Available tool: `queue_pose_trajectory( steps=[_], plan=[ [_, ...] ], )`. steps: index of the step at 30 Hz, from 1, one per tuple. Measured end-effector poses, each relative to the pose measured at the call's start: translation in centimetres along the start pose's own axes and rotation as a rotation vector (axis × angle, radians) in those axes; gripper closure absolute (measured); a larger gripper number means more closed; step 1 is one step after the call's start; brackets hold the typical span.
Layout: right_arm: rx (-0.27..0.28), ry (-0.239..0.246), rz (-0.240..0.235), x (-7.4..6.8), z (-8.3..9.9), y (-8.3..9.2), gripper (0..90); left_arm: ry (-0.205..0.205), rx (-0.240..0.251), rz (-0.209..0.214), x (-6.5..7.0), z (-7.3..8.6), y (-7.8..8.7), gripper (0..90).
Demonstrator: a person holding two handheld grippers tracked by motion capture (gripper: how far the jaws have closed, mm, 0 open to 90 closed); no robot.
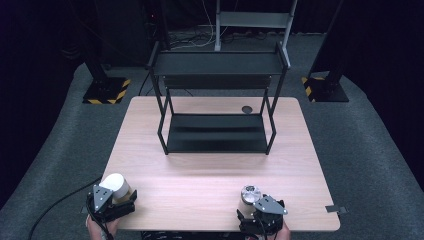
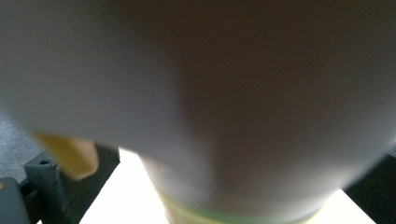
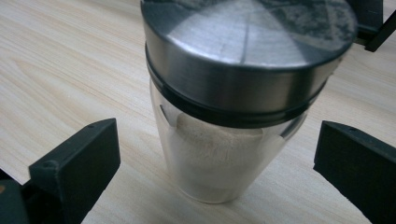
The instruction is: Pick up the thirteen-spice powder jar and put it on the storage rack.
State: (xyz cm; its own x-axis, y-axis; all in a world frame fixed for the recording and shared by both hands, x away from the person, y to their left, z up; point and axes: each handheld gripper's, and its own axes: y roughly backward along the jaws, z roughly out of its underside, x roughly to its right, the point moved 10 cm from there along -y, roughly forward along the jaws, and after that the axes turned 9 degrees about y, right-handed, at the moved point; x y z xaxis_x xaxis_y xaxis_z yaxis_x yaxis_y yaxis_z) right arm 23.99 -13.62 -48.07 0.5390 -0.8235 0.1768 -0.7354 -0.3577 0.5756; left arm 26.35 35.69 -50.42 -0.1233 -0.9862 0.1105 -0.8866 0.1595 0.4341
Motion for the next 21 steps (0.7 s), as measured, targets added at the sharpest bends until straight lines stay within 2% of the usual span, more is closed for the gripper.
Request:
queue_pose_trajectory(
  steps=[3,11,15,17,18,19,21],
  plan=[
    [-0.001,0.006,0.000,-0.09,-0.13,-0.06,0.0,0.012,0.005,0.000,0.07,-0.03,-0.17,0.0],
    [-0.001,0.011,0.004,-0.05,-0.28,0.04,0.0,0.002,0.006,-0.003,0.38,-0.22,-0.41,0.0],
    [-0.003,0.010,0.004,-0.05,-0.29,0.07,0.0,0.017,0.008,-0.016,0.34,-0.22,-0.32,0.8],
    [-0.003,0.013,0.004,-0.06,-0.29,0.06,0.0,0.016,0.022,-0.009,0.27,-0.07,-0.12,15.1],
    [-0.002,0.013,0.004,-0.05,-0.29,0.06,0.0,0.023,0.028,-0.008,0.24,0.00,0.02,15.7],
    [-0.002,0.012,0.005,-0.06,-0.27,0.07,0.0,0.027,0.028,0.001,0.14,0.03,0.10,22.1],
    [-0.005,0.013,0.004,-0.03,-0.25,0.06,0.0,0.029,0.034,0.010,0.18,0.16,0.21,25.1]
  ],
)
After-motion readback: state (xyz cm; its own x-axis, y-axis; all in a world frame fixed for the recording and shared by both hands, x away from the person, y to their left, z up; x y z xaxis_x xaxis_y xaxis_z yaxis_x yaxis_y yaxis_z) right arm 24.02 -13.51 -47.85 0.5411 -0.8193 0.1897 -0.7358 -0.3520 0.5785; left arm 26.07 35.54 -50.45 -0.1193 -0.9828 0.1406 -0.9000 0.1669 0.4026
